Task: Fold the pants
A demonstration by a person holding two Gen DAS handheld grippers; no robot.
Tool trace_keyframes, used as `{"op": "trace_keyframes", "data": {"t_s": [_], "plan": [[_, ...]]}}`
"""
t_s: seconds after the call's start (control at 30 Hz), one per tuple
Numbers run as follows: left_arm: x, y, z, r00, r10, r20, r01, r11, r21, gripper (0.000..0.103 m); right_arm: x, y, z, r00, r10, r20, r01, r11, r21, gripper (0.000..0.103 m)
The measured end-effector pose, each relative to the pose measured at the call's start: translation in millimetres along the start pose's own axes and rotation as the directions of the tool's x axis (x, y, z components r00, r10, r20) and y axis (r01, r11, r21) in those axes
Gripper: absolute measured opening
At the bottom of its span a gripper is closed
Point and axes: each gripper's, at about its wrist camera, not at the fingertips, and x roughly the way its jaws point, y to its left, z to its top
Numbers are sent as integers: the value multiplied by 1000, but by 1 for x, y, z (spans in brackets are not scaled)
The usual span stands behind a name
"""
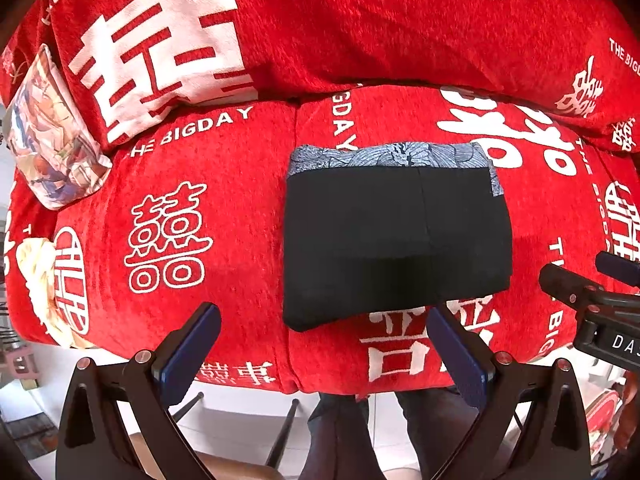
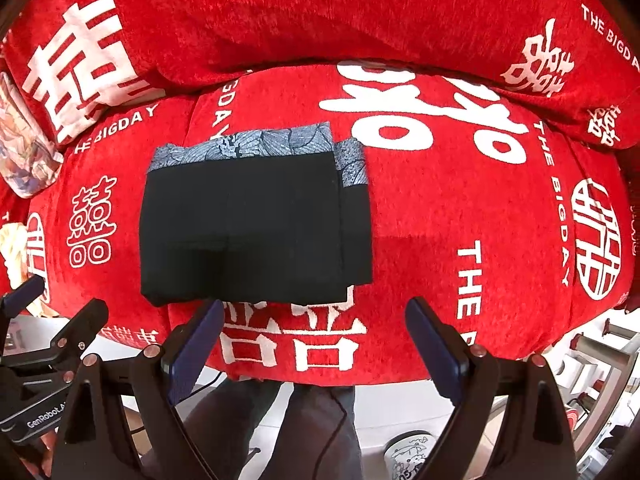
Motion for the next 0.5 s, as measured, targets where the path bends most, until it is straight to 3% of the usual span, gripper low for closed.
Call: {"op": "trace_keyframes", "data": {"t_s": [0.5], "plan": [[0, 0, 1, 1000, 3, -4, -3, 1000, 9, 103, -3, 8, 2, 1000, -16, 20, 17, 999, -38, 93]]}}
